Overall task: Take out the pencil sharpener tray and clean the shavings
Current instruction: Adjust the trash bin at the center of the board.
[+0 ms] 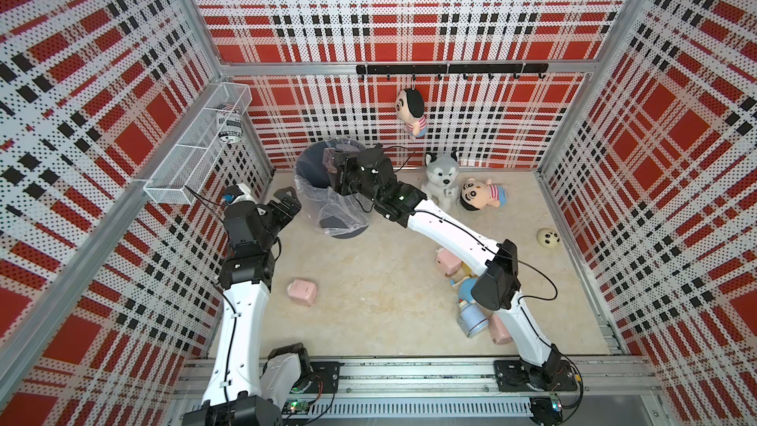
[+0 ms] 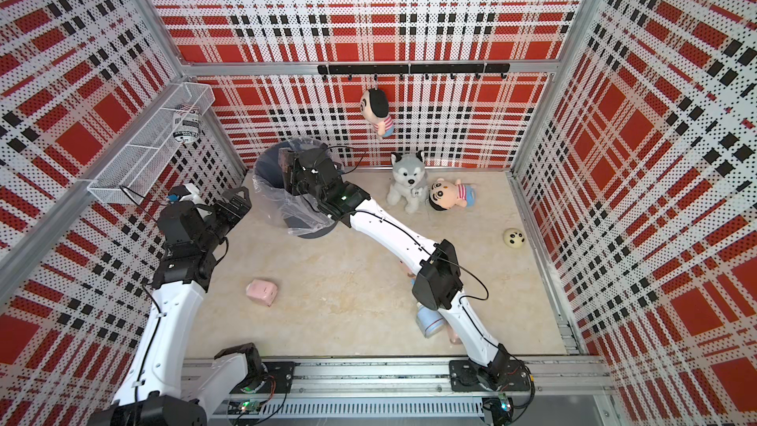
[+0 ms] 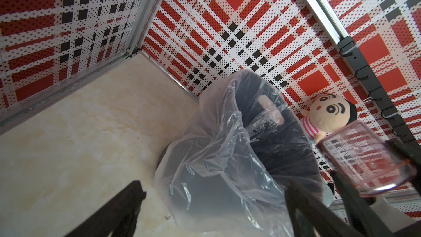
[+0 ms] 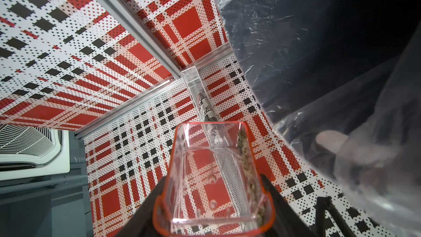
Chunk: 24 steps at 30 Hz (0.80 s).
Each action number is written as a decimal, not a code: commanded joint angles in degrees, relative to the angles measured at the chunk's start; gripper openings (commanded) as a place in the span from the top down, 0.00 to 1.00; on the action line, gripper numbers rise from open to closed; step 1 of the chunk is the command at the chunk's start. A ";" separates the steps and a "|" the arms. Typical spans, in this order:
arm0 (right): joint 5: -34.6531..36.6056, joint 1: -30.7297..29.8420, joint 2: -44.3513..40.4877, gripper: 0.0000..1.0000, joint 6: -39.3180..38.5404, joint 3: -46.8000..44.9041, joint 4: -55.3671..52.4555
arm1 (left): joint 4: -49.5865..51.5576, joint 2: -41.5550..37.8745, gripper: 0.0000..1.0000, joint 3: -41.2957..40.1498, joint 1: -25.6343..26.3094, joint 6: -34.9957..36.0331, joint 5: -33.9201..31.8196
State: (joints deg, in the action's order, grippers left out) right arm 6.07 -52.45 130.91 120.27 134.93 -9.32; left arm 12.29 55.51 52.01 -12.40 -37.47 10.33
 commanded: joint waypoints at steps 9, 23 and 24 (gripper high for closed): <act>2.24 -0.55 -0.75 0.51 19.95 0.13 4.67 | 1.85 -1.35 0.02 1.94 0.56 -0.14 0.75; 2.43 -1.12 -5.31 0.51 17.56 -13.01 8.85 | 1.98 -2.34 0.02 0.73 1.24 0.18 -0.74; 2.38 -1.15 -5.27 0.51 17.22 -13.37 8.93 | 2.02 -2.33 0.02 0.47 1.36 0.38 -0.83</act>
State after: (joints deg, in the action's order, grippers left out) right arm 8.58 -53.15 126.74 120.51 122.78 -1.45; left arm 13.96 54.00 52.56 -11.51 -38.17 10.15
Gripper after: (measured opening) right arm 0.580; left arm 0.982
